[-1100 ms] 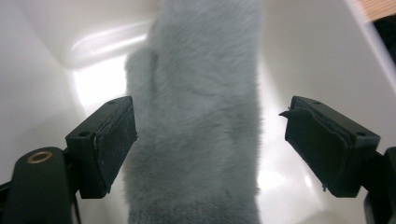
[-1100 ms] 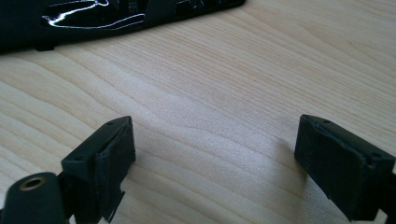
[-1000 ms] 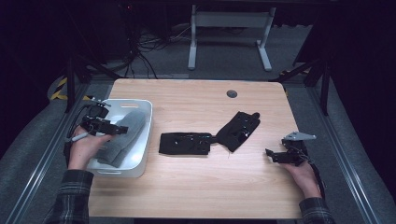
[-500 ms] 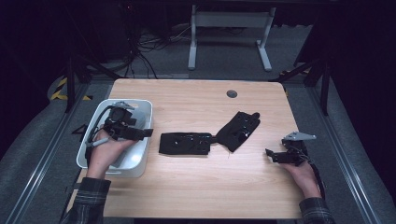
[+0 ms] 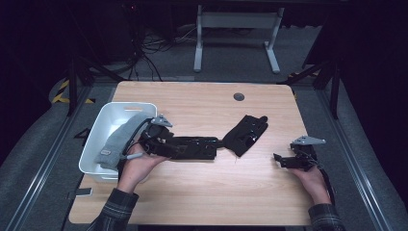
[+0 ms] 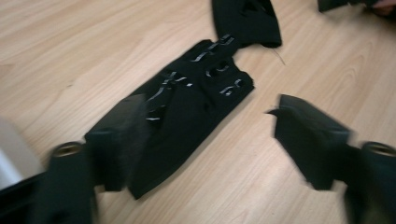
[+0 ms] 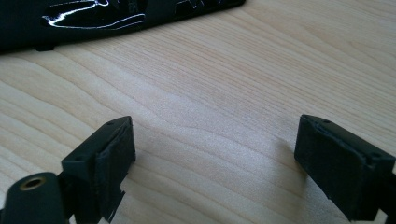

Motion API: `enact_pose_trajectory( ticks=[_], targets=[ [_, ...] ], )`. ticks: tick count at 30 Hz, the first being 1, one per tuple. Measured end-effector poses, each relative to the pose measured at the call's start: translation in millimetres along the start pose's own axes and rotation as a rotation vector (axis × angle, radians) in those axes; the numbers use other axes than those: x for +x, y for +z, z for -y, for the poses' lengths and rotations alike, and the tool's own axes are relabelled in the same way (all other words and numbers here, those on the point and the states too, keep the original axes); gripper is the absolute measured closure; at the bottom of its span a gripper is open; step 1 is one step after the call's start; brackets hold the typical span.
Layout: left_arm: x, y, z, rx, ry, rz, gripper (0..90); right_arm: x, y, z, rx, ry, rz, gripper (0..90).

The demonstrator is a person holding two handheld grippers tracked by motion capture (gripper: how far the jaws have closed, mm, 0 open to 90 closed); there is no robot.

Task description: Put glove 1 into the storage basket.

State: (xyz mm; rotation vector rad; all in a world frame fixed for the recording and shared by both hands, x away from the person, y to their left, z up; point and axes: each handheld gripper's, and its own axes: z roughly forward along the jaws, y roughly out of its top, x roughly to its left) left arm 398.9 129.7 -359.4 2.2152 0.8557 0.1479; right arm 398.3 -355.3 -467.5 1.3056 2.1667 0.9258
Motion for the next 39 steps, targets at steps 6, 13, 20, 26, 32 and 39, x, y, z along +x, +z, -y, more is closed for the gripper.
enact_pose_trajectory(
  ticks=[6,13,20,26,32,39],
  targets=[
    [-7.2,21.5,-2.2,0.033,0.0,-0.01,69.1,-0.1,0.0,0.0,-0.001,-0.001,0.0,12.8],
    [-7.7,53.4,-0.4,0.075,-0.026,-0.022,89.6,-0.1,0.1,0.0,-0.001,-0.003,-0.001,12.8],
    [-2.0,85.9,8.6,0.106,-0.033,-0.068,89.8,0.1,0.1,0.0,-0.001,-0.002,-0.002,12.8],
    [6.3,103.4,15.8,0.163,-0.049,-0.083,89.8,0.2,0.1,0.0,-0.001,-0.004,-0.004,12.9],
    [-2.1,107.0,15.4,0.182,-0.045,-0.03,89.9,0.2,0.1,0.0,-0.001,-0.006,-0.004,12.9],
    [-26.3,114.2,13.2,0.196,-0.004,0.059,89.9,0.3,0.1,0.0,-0.001,-0.007,-0.005,12.9]
  ],
)
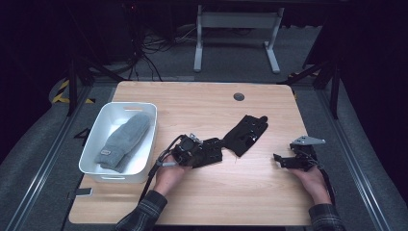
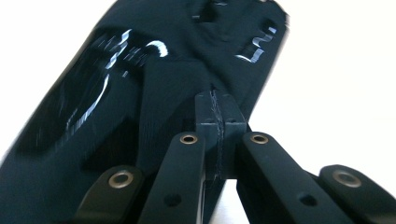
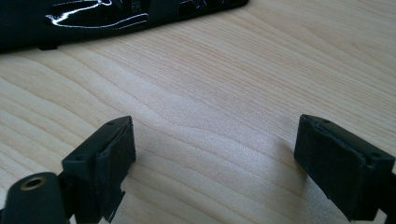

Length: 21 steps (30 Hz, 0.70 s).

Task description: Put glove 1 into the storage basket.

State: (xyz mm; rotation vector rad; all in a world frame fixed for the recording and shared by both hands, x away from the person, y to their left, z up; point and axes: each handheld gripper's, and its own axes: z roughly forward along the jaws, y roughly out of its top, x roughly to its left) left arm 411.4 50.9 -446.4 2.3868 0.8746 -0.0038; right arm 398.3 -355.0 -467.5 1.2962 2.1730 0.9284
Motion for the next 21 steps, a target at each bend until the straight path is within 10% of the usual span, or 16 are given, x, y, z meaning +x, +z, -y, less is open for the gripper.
enact_pose_trajectory(
  ticks=[12,21],
  targets=[
    [-39.4,15.2,-10.2,-0.001,0.09,0.121,89.9,0.0,0.0,0.0,0.0,0.0,0.0,12.9],
    [-18.4,-18.3,-1.5,-0.043,0.057,0.022,89.9,0.0,0.0,0.0,0.0,-0.001,0.0,13.0]
  ],
)
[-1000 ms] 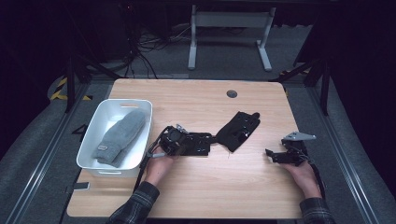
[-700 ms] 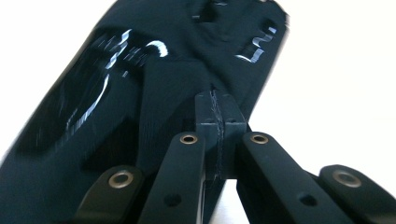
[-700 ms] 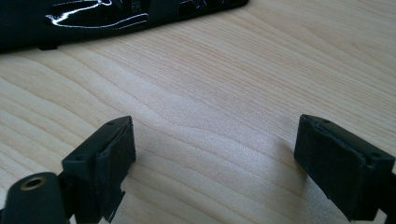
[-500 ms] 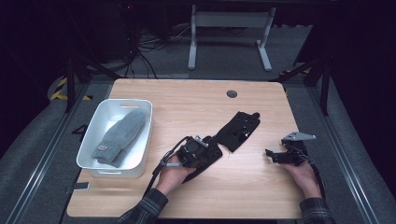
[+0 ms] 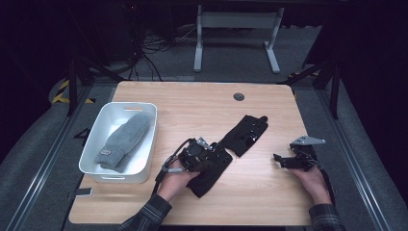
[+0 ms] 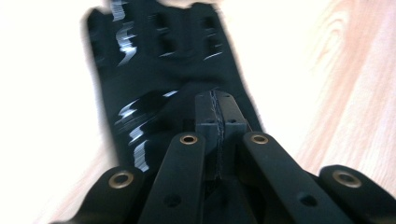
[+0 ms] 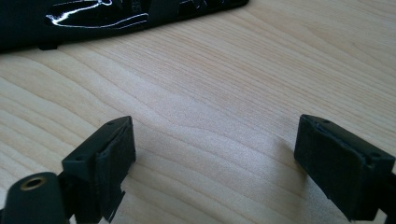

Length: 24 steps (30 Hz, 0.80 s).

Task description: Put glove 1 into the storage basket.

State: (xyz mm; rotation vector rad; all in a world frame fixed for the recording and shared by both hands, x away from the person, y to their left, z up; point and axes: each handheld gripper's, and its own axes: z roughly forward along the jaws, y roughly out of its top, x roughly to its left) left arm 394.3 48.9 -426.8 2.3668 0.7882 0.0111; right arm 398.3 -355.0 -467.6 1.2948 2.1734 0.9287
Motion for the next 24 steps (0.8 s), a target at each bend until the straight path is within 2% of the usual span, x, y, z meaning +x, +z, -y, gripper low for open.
enact_pose_trajectory(
  ticks=[5,8,11,19,20,22,24],
  targets=[
    [20.5,-6.5,12.3,0.016,-0.049,-0.043,89.9,0.0,0.0,0.0,0.0,0.0,-0.001,12.9],
    [28.1,-1.3,16.2,0.036,-0.07,-0.039,89.9,0.0,0.0,0.0,0.0,-0.001,0.0,12.9],
    [30.2,3.9,17.1,0.052,-0.072,-0.024,89.9,0.0,0.0,0.0,0.0,0.0,0.0,12.9],
    [15.2,4.9,19.5,0.081,-0.038,0.004,89.9,0.0,0.0,0.0,0.0,0.0,-0.001,13.0],
    [8.6,6.1,20.8,0.085,-0.025,0.02,89.8,0.0,0.0,0.0,0.0,0.0,-0.001,13.0],
    [5.0,7.2,21.3,0.082,-0.022,0.032,89.8,0.0,0.0,0.0,0.0,0.0,-0.001,13.0],
    [-5.1,10.1,21.3,0.087,-0.007,0.066,89.8,0.0,0.0,0.0,0.0,0.0,-0.001,13.0]
  ],
)
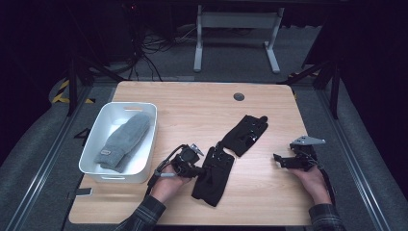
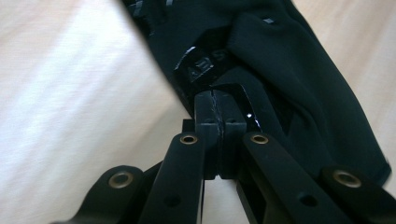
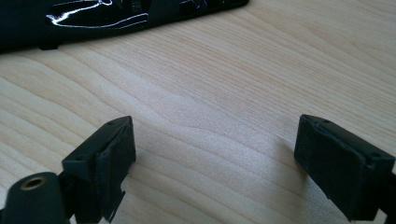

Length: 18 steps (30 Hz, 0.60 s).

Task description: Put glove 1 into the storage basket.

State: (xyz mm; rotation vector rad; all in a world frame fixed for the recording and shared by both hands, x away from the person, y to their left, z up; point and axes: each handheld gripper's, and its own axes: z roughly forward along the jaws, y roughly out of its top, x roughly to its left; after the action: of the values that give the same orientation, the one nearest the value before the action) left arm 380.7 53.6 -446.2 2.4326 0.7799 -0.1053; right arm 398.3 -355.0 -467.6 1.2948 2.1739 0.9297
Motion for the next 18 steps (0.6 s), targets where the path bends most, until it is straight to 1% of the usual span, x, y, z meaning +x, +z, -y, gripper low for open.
enact_pose_trajectory(
  ticks=[1,4,7,9,11,12,13,15,16,17,18],
  targets=[
    [0.0,0.0,0.0,0.0,0.0,0.0,89.8,0.0,0.0,0.0,0.0,0.0,0.0,13.0],
    [-9.5,5.5,-2.1,0.0,0.015,0.039,89.8,0.0,0.0,0.0,0.0,0.0,0.0,13.0],
    [-18.3,10.3,-5.7,0.007,0.042,0.05,89.8,0.0,0.0,0.0,0.0,0.0,0.0,13.0],
    [-19.8,10.8,-6.5,0.009,0.047,0.049,89.8,0.0,0.0,0.0,0.0,-0.001,0.0,13.0],
    [-17.4,7.2,-5.1,0.001,0.053,0.042,89.1,0.0,0.0,0.0,0.0,0.0,0.0,13.0],
    [-17.4,7.2,-5.1,0.001,0.053,0.042,87.2,0.0,0.0,0.0,0.0,0.0,0.0,13.0],
    [-15.8,4.8,-3.9,-0.005,0.057,0.03,87.2,0.0,0.0,0.0,0.0,0.0,0.0,13.0],
    [-12.5,1.1,-0.8,-0.023,0.072,0.006,79.7,-0.1,0.0,0.0,0.0,-0.001,0.0,13.0],
    [-10.1,-1.2,3.5,-0.045,0.086,-0.004,74.0,0.0,0.0,0.0,0.0,0.0,0.0,13.0],
    [-10.1,-1.2,3.5,-0.045,0.086,-0.004,68.5,0.0,0.0,0.0,0.0,0.0,0.0,13.0],
    [-9.3,-2.7,6.2,-0.056,0.092,-0.022,68.5,0.0,0.0,0.0,0.0,0.0,0.0,13.0]
  ],
)
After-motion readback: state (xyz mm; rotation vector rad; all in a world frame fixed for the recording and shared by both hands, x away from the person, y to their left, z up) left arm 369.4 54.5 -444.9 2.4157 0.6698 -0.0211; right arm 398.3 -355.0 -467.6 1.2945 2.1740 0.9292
